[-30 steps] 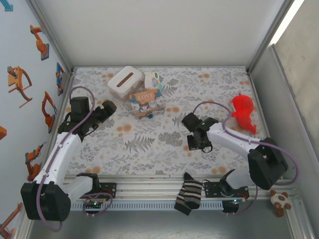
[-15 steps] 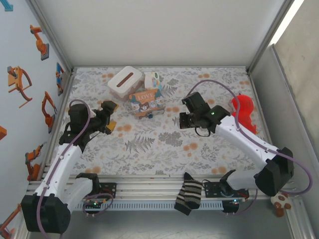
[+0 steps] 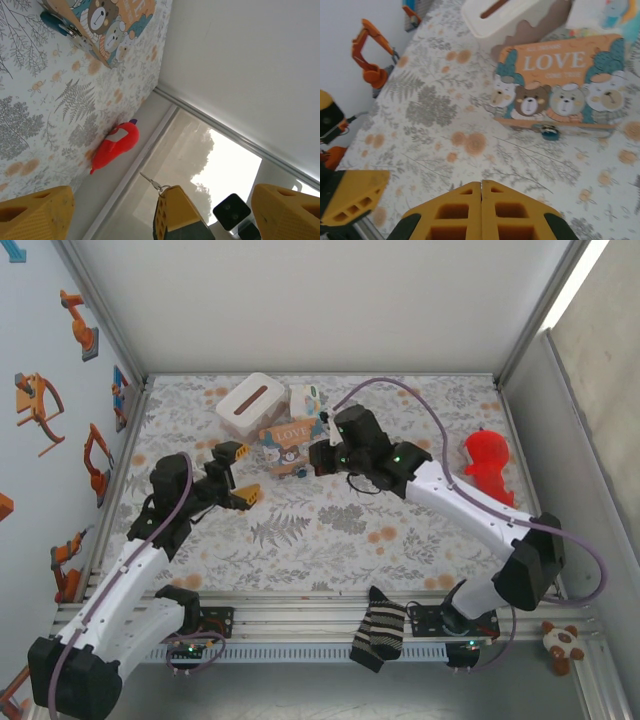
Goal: Unlock the padlock with the key
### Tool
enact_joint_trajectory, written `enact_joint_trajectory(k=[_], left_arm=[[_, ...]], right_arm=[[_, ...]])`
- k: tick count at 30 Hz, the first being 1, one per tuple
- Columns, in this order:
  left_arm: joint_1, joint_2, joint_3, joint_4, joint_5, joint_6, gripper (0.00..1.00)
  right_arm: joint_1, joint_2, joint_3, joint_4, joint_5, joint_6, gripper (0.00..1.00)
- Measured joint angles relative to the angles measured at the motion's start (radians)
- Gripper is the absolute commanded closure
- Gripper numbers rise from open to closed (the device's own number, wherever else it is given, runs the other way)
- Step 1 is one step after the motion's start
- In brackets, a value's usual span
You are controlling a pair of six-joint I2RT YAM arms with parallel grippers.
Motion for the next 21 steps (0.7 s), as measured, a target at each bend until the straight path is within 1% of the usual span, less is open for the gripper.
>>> enact_joint_trajectory(k=[5, 11, 21], left_arm=[[-0.056, 0.015, 0.002, 0.032, -0.031, -0.045, 0.12], [-0.105, 0.069, 0.002, 0.095, -0.055, -0.09, 0.17], [-0.117, 0.108, 0.002, 0.185, -0.093, -0.144, 0.31]], right_arm=[[0.055, 0.06, 0.056, 0.089, -0.036, 0.02, 1.0], [0.101, 0.112, 0.075, 0.147, -0.055, 0.034, 1.0], [0.142, 0.123, 0.075, 0.181, -0.078, 0.061, 1.0]])
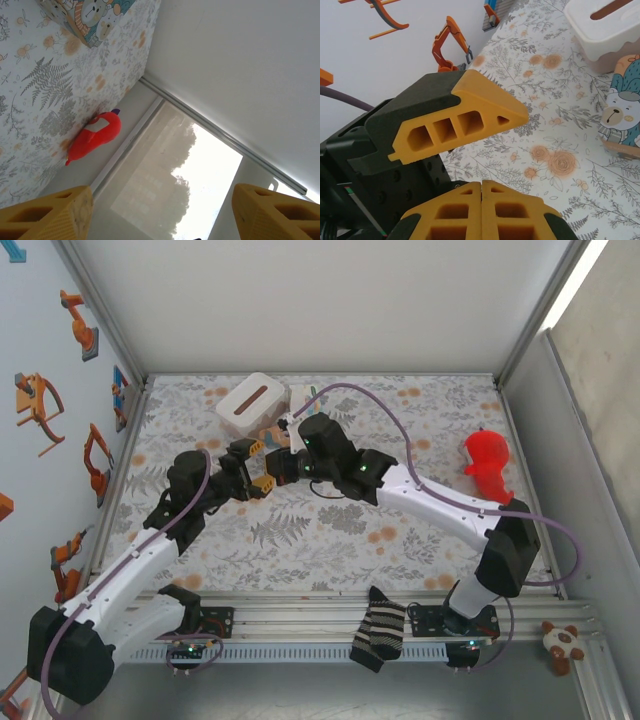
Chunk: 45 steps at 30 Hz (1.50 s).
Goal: Unlock the padlock with the key
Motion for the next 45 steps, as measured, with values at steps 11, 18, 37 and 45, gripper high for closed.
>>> enact_joint_trajectory(k=[11, 18, 37, 45], left_arm=[[-0.001, -0.002, 0.0, -0.002, -0.04, -0.016, 0.56], [-0.001, -0.015, 0.0, -0.005, -0.045, -0.018, 0.76], [-0.001, -0.024, 0.0, -0.032, -0.051, -0.018, 0.9], [-0.001, -0.026, 0.0, -0.051, -0.057, -0.003, 1.0]], right_arm=[[0.0, 0.0, -0.019, 0.032, -0.002, 0.014, 1.0], [0.0, 0.0, -0.038, 0.033, 0.009, 0.018, 1.0], [0.0, -0.016, -0.058, 0.042, 0.046, 0.025, 1.0], [0.0, -0.019, -0.062, 0.045, 0.056, 0.025, 1.0]])
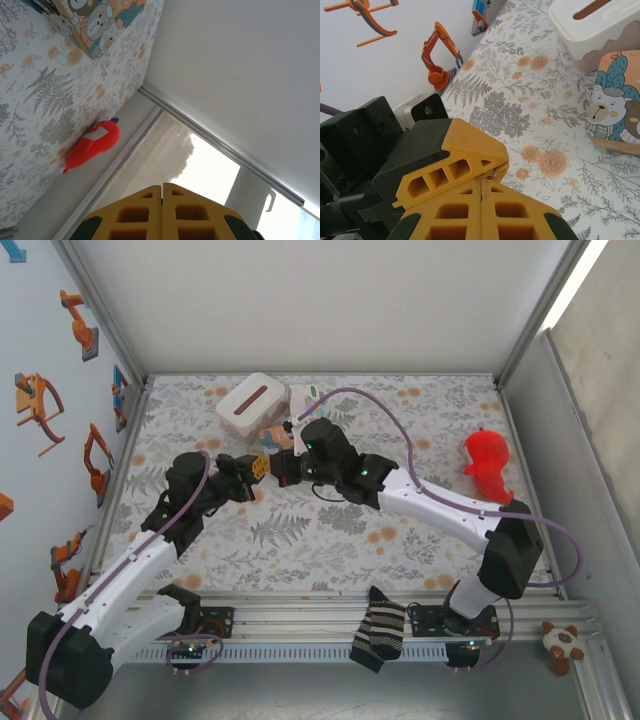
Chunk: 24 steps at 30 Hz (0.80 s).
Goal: Unlock the padlock with the key
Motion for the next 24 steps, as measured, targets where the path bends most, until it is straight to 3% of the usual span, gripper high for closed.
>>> enact_joint_trajectory(k=[3, 7, 15, 20, 24], left_arm=[[-0.006, -0.011, 0.005, -0.043, -0.006, 0.028, 1.0], [-0.01, -0.042, 0.089, -0.195, -0.04, 0.159, 1.0], [-0.003, -0.017, 0.508, -0.618, -0.188, 0.733, 1.0], [-0.013, 0.072, 0.637, -0.823, -0.222, 0.989, 1.0], [-0.056, 0.176, 0.705, -0.966, -0.283, 1.11, 1.0]], right_arm=[[0.0, -0.01, -0.008, -0.006, 0.012, -0.007, 0.98], [0.004, -0.039, -0.009, -0.052, 0.053, -0.062, 0.8], [0.001, -0.238, -0.047, -0.143, 0.224, -0.331, 0.63], [0.0, -0.335, -0.164, -0.047, 0.183, -0.521, 0.51], [0.006, -0.342, -0.271, 0.086, 0.111, -0.668, 0.44]])
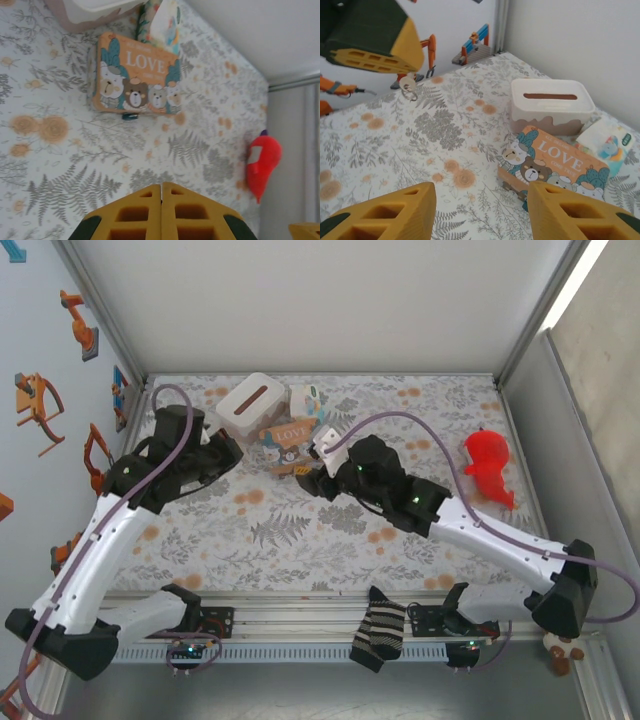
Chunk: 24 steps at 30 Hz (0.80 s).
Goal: Unlock the padlock with the key
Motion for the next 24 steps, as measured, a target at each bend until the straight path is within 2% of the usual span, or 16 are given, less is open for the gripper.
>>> enact_joint_trajectory(k=[4, 10, 17, 24], left_arm=[[-0.048, 0.035, 0.027, -0.082, -0.076, 0.056, 1.0], [-0.078, 0.042, 0.031, -0.122, -0.143, 0.063, 1.0], [-0.087, 0.049, 0.031, -0.117, -0.164, 0.034, 1.0], [-0.087, 0.049, 0.029, -0.107, -0.173, 0.013, 1.0]], right_arm=[[0.045, 0.016, -0.076, 0.123, -0.025, -0.15, 0.39], [0.138, 0.098, -0.111, 0.321, 0.019, -0.302, 0.39], [0.195, 0.227, -0.113, 0.55, 0.116, -0.319, 0.56], [0.222, 0.325, -0.113, 0.675, 0.187, -0.282, 0.62]])
